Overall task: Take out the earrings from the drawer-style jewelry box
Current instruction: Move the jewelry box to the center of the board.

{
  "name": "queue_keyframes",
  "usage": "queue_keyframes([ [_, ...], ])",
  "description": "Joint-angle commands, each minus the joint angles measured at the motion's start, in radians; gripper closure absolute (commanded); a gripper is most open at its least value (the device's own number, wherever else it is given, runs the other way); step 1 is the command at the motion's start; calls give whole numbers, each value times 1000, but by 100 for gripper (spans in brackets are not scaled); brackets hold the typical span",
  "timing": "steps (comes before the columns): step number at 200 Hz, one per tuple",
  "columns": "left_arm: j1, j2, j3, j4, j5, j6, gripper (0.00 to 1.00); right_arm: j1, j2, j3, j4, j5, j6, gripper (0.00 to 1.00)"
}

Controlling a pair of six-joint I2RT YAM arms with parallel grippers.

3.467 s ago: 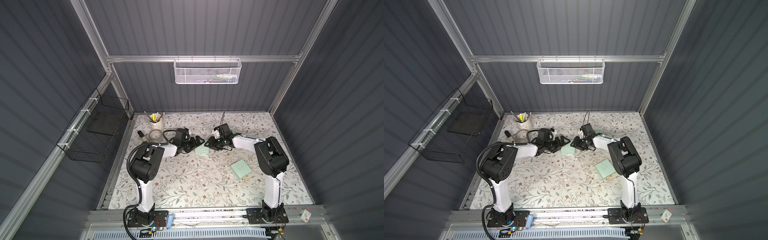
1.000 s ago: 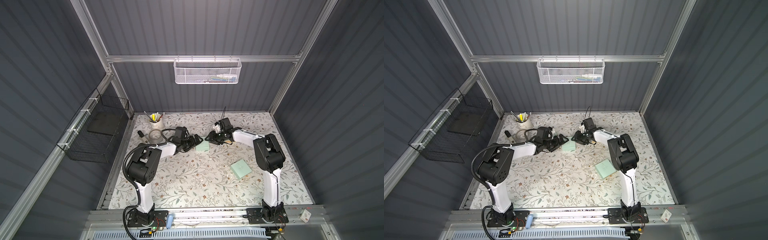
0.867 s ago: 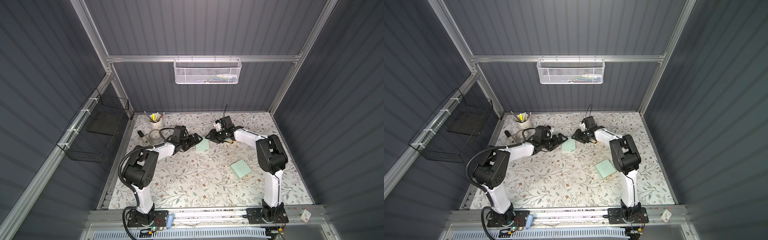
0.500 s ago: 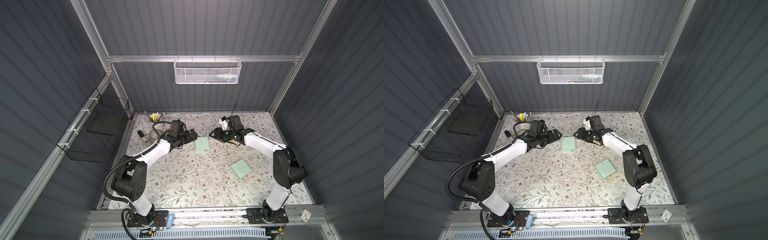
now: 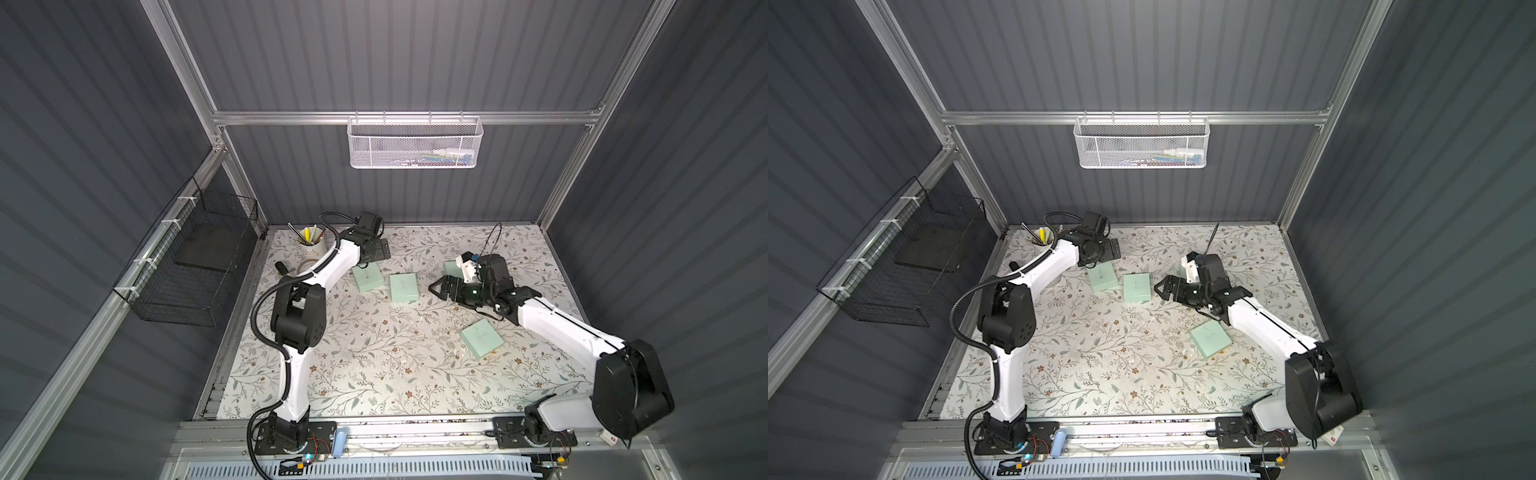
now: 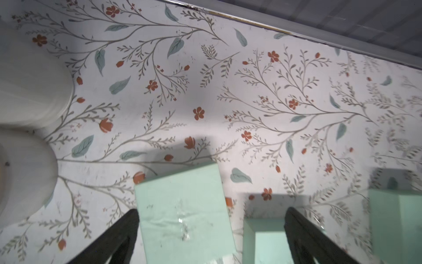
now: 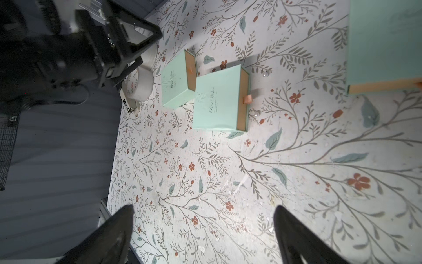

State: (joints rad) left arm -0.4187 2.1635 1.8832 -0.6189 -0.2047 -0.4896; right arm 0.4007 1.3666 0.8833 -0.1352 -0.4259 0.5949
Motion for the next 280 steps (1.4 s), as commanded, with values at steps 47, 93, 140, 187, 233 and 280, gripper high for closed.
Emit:
queue_keyframes([
  [47,32,220,199,-125,-12,142,0,1,-112,-103,-37,-15,-33,1],
  [93,32,251,213,-131,-1,222,0,1,-107,-131,-13,-37,-14,1],
  [140,23,183,98,-107,35,246,0,4,-81,-138,28,-68,16,1],
  [187,20,105,-35,-86,29,240,0,19,-76,-140,39,-72,30,1],
  [233,2,-26,-216,-25,99,206,0,50,-71,-141,43,-49,42,1],
  [280,-44,-207,-459,56,154,150,0,59,-77,-136,43,-47,48,1],
])
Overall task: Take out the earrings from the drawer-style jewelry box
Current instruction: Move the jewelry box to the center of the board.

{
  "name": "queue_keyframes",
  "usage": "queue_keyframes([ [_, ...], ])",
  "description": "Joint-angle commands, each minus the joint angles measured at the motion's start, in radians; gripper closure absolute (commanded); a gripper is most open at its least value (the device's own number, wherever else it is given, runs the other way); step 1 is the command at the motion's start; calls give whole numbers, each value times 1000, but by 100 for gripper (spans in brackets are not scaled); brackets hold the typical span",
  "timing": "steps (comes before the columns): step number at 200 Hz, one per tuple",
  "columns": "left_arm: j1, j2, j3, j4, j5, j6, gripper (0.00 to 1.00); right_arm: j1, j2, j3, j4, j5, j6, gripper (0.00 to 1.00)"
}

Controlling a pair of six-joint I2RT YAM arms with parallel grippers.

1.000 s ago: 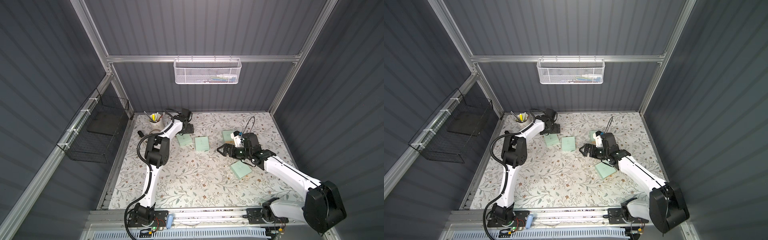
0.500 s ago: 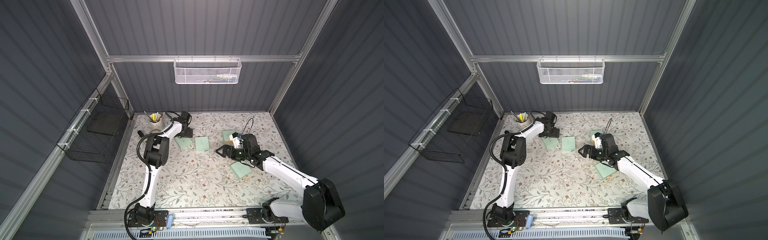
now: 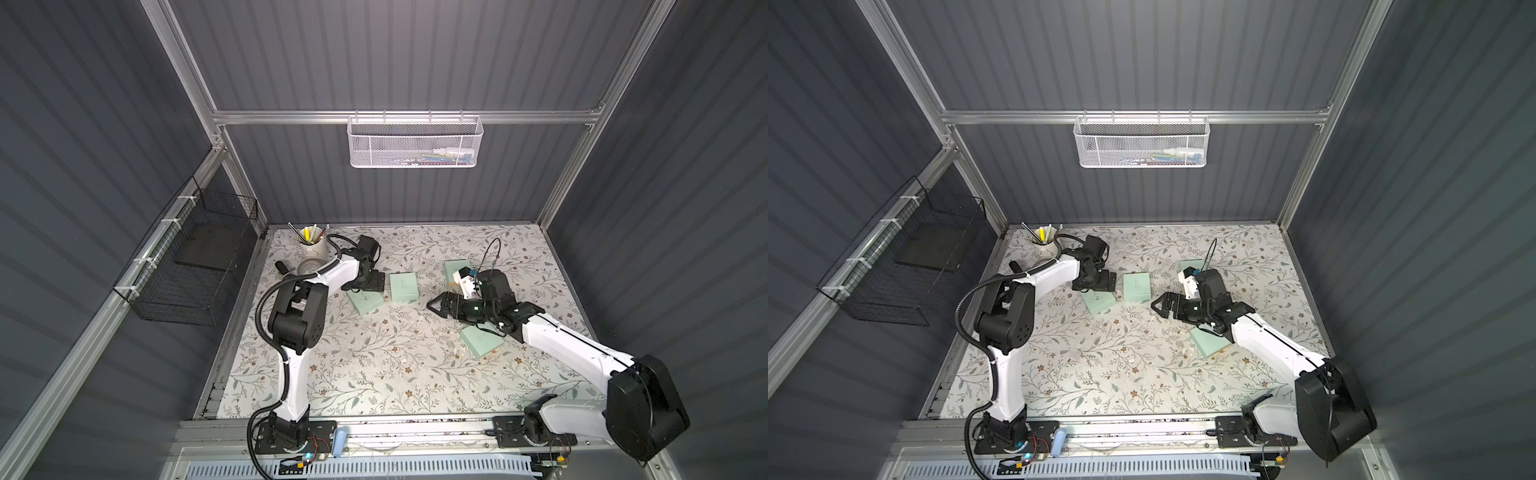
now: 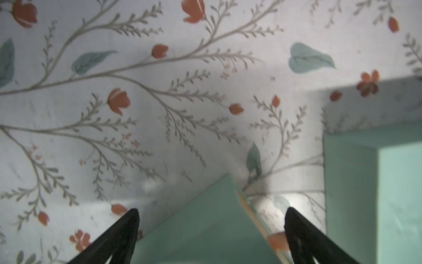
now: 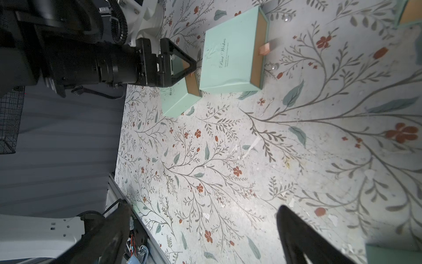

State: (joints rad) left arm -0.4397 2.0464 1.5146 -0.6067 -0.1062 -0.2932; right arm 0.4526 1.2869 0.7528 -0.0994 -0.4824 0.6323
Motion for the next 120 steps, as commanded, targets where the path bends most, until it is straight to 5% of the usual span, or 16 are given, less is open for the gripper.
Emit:
queue_keyframes([
  [1,-23,-93,-91,45,55,-49,0,6,2,-6,7,10,11,1],
  [48,-64,-284,-374,134,124,-127,0,13,-29,-19,-11,33,13,1],
  [120,-110,-455,-471,158,232,-180,0,20,-53,-27,-53,81,6,1],
])
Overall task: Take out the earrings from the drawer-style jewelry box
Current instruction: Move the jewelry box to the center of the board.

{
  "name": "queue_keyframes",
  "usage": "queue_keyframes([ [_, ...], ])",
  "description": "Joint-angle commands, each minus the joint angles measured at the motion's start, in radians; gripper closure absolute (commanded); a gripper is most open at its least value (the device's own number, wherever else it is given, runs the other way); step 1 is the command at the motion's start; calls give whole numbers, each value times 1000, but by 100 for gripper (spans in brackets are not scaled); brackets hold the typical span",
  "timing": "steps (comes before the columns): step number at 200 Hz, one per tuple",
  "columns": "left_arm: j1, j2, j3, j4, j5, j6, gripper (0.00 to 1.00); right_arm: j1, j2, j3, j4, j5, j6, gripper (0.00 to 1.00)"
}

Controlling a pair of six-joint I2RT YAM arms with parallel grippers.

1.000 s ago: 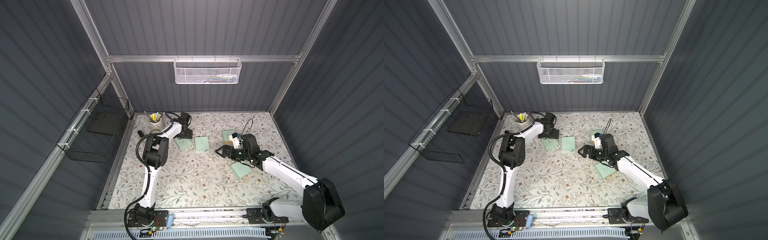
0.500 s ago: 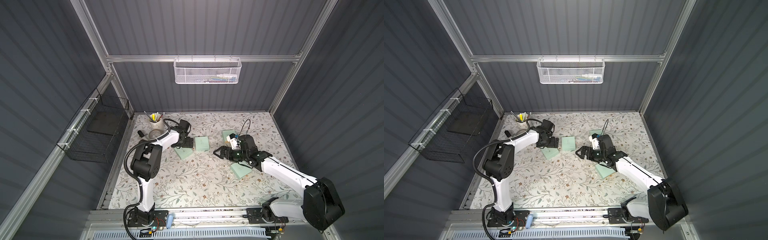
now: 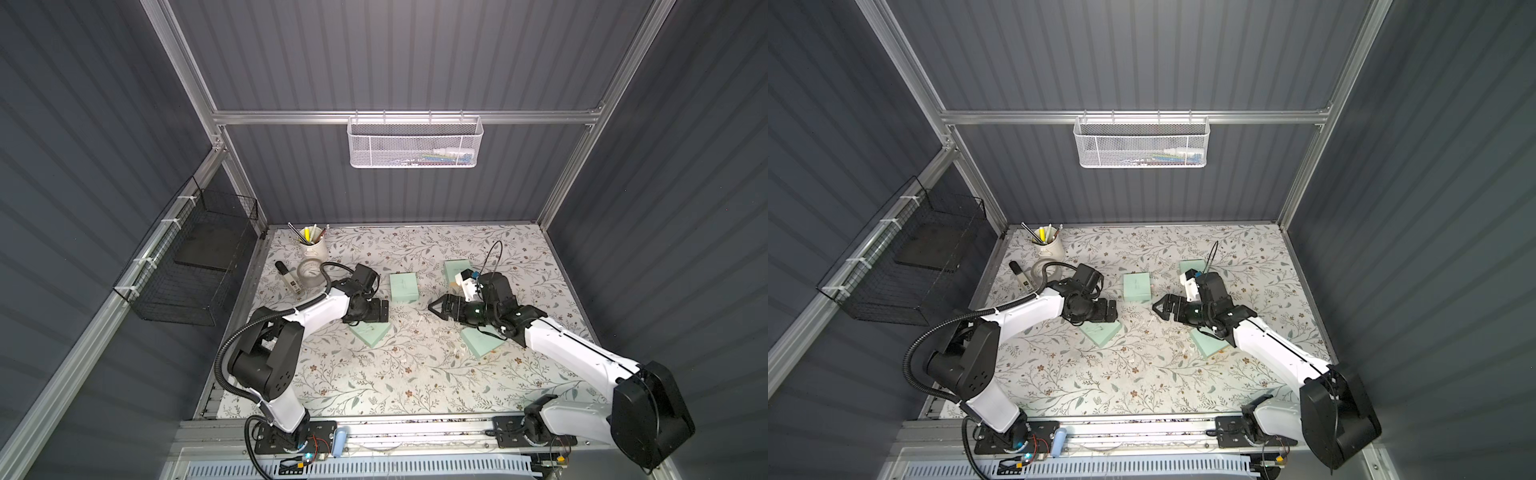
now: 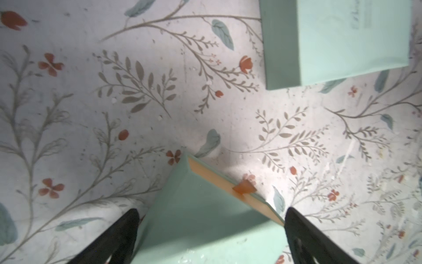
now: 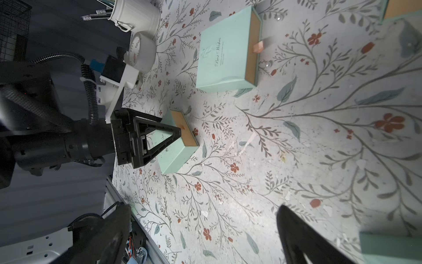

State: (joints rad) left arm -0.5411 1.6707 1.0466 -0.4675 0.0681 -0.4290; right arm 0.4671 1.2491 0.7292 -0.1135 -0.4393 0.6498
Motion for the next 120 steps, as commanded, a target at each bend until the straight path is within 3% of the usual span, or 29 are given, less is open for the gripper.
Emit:
queue_keyframes([
  [1,-8,-84,-3,19,56,-46,0,5,-15,-3,-40,39,-12,1],
  [48,8,-363,-58,-42,-48,-222,0,42,19,58,-56,30,-53,1],
  [78,82,-523,-186,-53,64,-337,0,146,134,151,-64,46,-82,3],
  [120,210,-609,-325,-41,238,-412,0,244,341,279,-22,-5,-76,9],
])
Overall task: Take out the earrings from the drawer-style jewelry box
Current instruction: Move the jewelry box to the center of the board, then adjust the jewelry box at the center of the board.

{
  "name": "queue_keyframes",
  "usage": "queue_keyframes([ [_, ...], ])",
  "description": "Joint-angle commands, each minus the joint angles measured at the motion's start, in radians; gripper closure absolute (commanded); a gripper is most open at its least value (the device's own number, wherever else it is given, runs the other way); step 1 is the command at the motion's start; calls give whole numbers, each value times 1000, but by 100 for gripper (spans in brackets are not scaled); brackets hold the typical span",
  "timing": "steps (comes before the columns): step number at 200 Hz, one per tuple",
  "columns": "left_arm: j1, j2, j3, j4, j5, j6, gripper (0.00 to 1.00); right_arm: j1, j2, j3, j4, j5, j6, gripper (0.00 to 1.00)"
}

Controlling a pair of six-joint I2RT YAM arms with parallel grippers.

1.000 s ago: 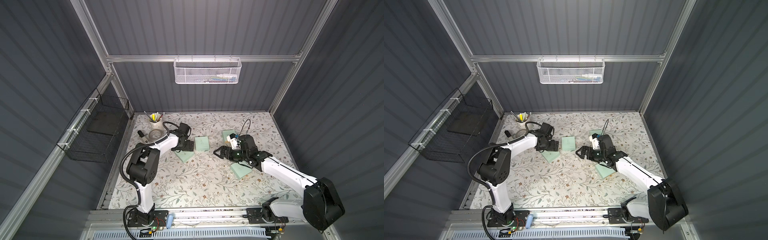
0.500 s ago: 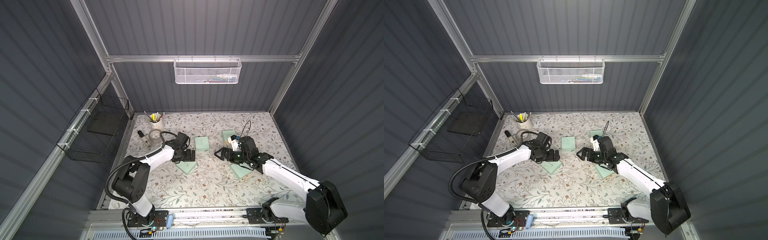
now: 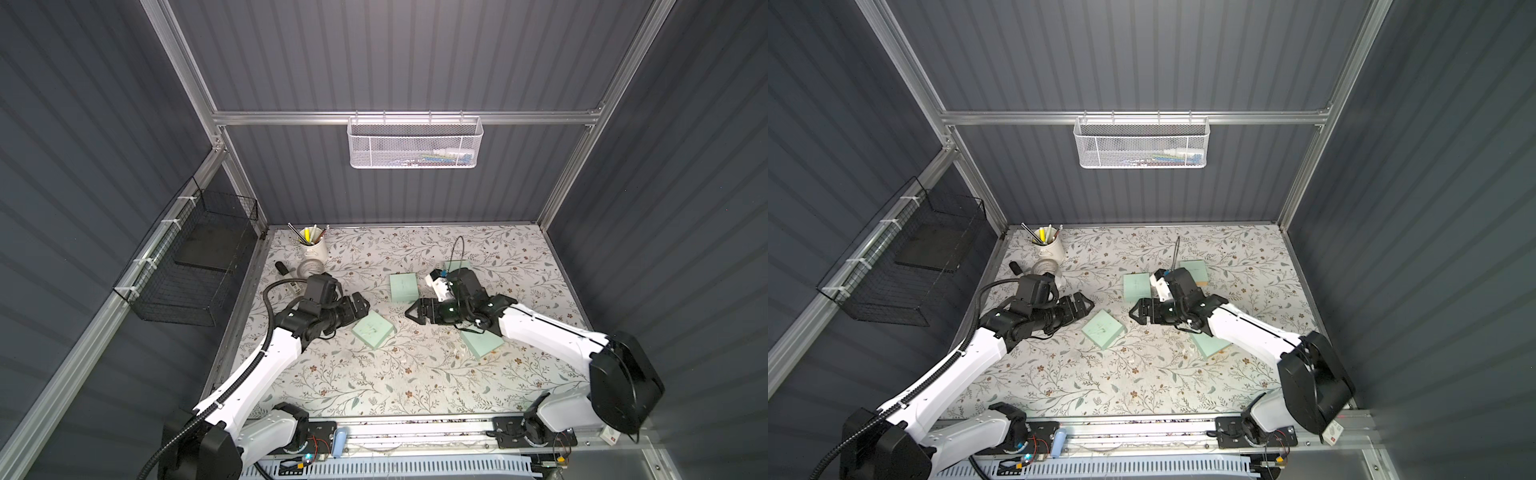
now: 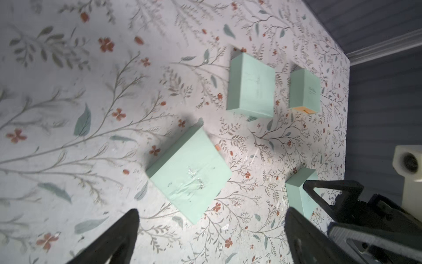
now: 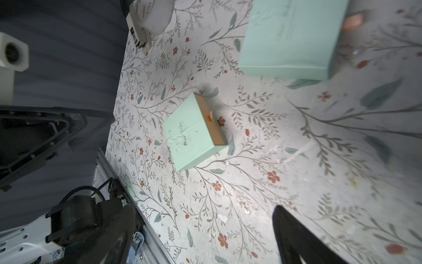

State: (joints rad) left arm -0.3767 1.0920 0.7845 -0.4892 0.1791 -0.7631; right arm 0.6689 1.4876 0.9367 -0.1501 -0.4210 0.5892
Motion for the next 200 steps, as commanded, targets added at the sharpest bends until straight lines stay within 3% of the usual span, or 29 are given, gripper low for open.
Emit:
queue_keyframes([
  [1,46,-32,-65,-17,129,-79,0,45,114,81,15,-24,-16,9],
  [51,79,38,-194,172,241,-155,0,64,299,187,81,-78,-13,11],
  [78,79,77,-223,252,247,-169,0,67,359,219,102,-107,-16,11],
  [200,79,277,-232,516,317,-168,0,88,406,127,267,-205,35,11],
])
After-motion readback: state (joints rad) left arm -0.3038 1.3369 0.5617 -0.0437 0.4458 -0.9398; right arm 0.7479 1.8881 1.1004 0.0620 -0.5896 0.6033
